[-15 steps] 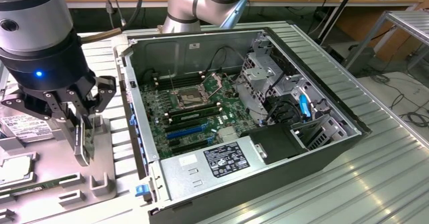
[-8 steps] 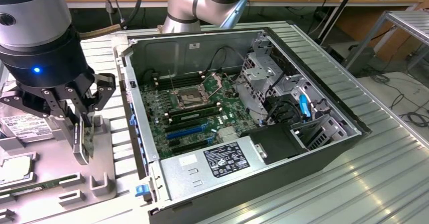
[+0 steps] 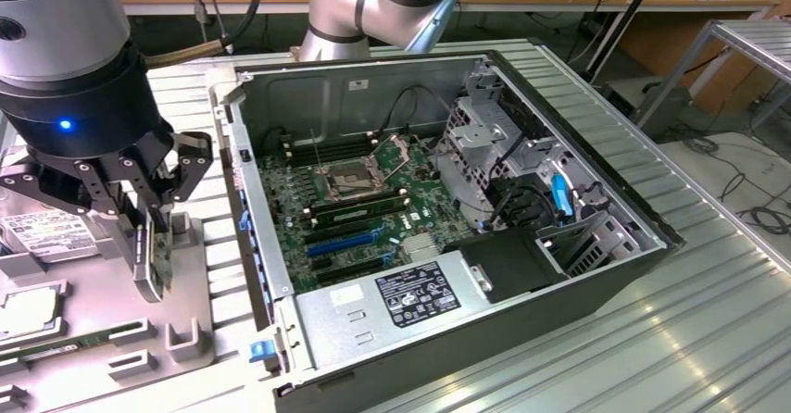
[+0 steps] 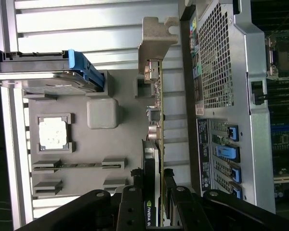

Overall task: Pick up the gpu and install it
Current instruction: 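Pick up the gpu and move the gpu toward the slot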

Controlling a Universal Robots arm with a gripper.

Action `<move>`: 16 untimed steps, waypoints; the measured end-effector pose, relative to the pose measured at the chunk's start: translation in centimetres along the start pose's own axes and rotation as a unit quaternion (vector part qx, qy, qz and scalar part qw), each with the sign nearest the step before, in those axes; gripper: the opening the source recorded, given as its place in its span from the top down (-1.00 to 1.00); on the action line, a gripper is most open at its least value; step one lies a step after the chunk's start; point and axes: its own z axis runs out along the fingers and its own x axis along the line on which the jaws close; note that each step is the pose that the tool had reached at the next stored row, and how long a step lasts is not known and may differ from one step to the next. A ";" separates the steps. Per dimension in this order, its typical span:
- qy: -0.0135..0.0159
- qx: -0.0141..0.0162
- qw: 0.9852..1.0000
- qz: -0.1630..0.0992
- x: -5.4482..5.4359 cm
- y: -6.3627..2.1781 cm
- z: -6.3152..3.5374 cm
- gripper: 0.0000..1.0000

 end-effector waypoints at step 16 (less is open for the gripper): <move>0.000 0.000 1.000 0.000 0.0 0.02 -0.54 0.47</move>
